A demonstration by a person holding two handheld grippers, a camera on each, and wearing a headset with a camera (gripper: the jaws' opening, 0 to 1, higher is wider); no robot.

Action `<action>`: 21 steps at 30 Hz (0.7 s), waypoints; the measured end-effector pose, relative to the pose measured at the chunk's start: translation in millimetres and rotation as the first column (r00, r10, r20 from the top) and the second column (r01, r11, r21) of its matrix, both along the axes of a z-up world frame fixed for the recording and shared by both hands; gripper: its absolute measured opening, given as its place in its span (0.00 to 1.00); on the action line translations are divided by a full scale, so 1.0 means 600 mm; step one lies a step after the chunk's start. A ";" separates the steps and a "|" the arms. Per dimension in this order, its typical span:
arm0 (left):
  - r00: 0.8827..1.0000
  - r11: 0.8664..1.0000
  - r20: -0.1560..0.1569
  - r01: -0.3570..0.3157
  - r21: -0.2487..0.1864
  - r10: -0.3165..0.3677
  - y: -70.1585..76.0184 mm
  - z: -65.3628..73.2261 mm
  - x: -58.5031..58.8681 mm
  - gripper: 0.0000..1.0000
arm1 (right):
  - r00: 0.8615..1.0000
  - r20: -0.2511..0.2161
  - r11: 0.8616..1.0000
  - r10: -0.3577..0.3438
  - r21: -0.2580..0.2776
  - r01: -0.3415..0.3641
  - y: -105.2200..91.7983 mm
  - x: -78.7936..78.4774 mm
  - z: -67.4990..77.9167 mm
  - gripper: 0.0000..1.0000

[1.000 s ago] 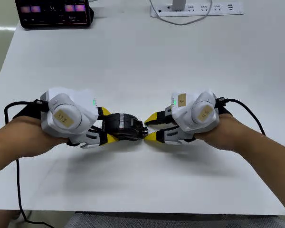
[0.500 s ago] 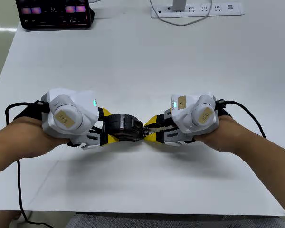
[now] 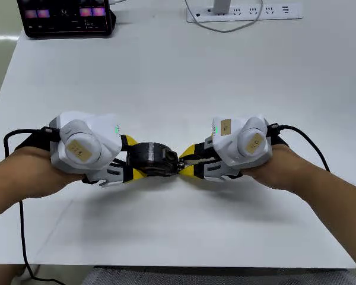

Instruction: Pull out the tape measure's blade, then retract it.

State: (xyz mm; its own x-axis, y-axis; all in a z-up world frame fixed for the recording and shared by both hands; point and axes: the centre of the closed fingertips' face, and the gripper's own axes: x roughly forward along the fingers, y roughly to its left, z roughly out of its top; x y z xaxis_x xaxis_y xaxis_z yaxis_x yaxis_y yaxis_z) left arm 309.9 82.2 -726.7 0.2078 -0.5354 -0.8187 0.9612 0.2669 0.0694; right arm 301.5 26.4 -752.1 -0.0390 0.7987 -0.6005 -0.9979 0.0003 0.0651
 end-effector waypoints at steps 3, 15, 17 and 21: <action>1.000 1.000 0.003 0.002 0.003 -0.002 0.000 0.000 0.000 0.26 | 1.000 0.001 1.000 -0.001 0.002 0.001 -0.001 0.000 0.000 0.10; 1.000 1.000 -0.002 0.006 0.002 -0.006 -0.001 0.000 0.000 0.26 | 1.000 0.004 1.000 0.002 0.002 -0.002 -0.011 -0.001 0.000 0.10; 1.000 1.000 -0.001 0.006 0.002 -0.006 -0.001 0.000 0.000 0.26 | 1.000 0.002 1.000 0.000 0.001 0.000 -0.015 -0.002 0.000 0.10; 1.000 1.000 -0.006 0.006 -0.001 -0.006 -0.001 0.000 -0.001 0.26 | 1.000 0.001 1.000 -0.006 0.000 0.006 -0.020 -0.001 -0.001 0.10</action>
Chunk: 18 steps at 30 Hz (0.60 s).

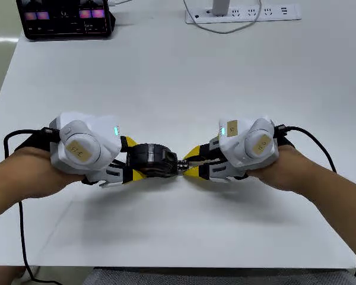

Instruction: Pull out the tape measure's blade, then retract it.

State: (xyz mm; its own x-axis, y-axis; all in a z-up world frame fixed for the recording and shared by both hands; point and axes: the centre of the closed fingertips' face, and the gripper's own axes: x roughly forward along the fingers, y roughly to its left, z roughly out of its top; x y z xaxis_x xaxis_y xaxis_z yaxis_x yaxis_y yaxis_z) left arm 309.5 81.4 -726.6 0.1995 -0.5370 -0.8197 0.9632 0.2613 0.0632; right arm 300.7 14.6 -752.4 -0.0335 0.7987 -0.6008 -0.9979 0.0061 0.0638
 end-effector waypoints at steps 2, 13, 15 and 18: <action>1.000 1.000 0.001 0.004 0.002 -0.004 0.000 0.000 0.000 0.26 | 1.000 -0.001 1.000 -0.002 0.000 0.002 -0.001 -0.001 0.000 0.10; 1.000 1.000 -0.009 0.004 0.011 -0.004 0.000 -0.001 0.000 0.26 | 1.000 0.001 1.000 -0.003 -0.005 0.003 -0.010 -0.001 0.000 0.10; 1.000 1.000 -0.009 0.005 0.012 -0.005 0.000 -0.001 0.000 0.26 | 1.000 0.001 1.000 -0.003 -0.007 0.003 -0.012 0.000 0.000 0.10; 1.000 1.000 -0.010 0.006 0.014 -0.006 0.000 -0.001 0.000 0.26 | 1.000 0.001 1.000 -0.003 -0.008 0.003 -0.016 0.000 0.000 0.10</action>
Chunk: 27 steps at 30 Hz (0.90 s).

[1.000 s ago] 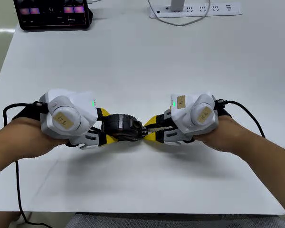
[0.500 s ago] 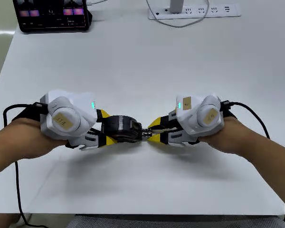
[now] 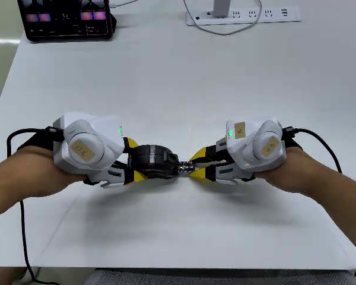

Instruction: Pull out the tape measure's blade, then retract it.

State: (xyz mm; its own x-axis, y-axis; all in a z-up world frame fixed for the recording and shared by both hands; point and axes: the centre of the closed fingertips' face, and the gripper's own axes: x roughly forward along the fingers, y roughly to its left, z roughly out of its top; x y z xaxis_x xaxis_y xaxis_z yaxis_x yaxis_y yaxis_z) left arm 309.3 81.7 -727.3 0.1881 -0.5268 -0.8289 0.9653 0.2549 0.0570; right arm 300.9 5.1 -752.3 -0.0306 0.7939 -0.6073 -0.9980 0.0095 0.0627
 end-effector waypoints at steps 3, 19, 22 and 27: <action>1.000 1.000 -0.001 0.001 0.002 -0.001 0.000 0.000 0.000 0.26 | 1.000 0.002 1.000 -0.001 -0.003 0.001 -0.004 0.000 0.001 0.10; 1.000 1.000 -0.008 -0.005 0.002 0.005 0.001 -0.001 0.001 0.26 | 1.000 0.008 1.000 -0.008 -0.025 0.008 -0.037 0.004 0.001 0.10; 1.000 1.000 -0.008 -0.004 0.002 0.004 0.001 -0.001 0.001 0.26 | 1.000 0.008 1.000 -0.010 -0.029 0.010 -0.041 0.004 0.000 0.10; 1.000 1.000 -0.009 -0.008 0.002 0.008 0.001 0.000 0.000 0.26 | 1.000 0.010 0.999 -0.012 -0.032 0.012 -0.050 0.007 0.002 0.10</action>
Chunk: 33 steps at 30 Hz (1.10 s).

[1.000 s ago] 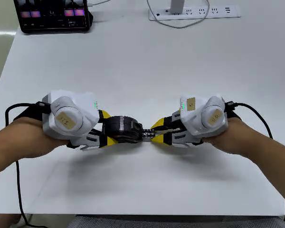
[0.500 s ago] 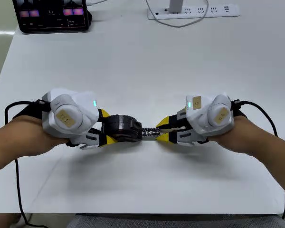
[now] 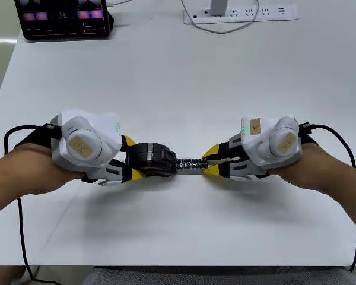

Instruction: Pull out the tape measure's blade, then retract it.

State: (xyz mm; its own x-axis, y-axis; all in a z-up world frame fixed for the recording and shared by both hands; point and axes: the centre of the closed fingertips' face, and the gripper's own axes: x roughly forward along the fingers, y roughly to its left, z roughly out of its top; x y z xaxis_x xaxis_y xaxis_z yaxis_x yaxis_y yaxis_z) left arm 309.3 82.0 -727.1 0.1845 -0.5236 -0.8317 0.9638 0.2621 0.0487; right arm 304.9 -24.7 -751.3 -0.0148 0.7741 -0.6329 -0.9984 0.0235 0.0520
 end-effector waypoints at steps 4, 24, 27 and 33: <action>1.000 1.000 0.006 0.004 0.006 -0.004 0.000 0.001 -0.001 0.26 | 1.000 0.003 1.000 0.003 -0.009 -0.003 -0.008 -0.002 0.000 0.10; 1.000 1.000 0.007 0.006 0.011 -0.006 -0.001 0.000 0.000 0.26 | 1.000 0.007 0.999 0.002 -0.046 -0.001 -0.050 -0.004 0.002 0.10; 1.000 1.000 0.011 0.004 0.011 -0.004 -0.001 0.000 0.000 0.26 | 1.000 0.007 0.999 0.001 -0.050 -0.001 -0.056 -0.005 0.003 0.10; 1.000 1.000 0.008 0.004 0.011 -0.004 -0.001 0.001 -0.001 0.26 | 1.000 0.011 0.998 0.001 -0.062 0.000 -0.069 -0.006 0.003 0.10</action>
State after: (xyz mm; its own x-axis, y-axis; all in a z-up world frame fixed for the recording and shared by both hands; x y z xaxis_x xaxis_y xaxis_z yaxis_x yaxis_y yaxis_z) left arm 308.8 81.3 -726.7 0.1893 -0.5152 -0.8359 0.9644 0.2579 0.0595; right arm 301.1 -66.0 -749.2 -0.0083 0.7332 -0.6799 -0.9989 0.0257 0.0398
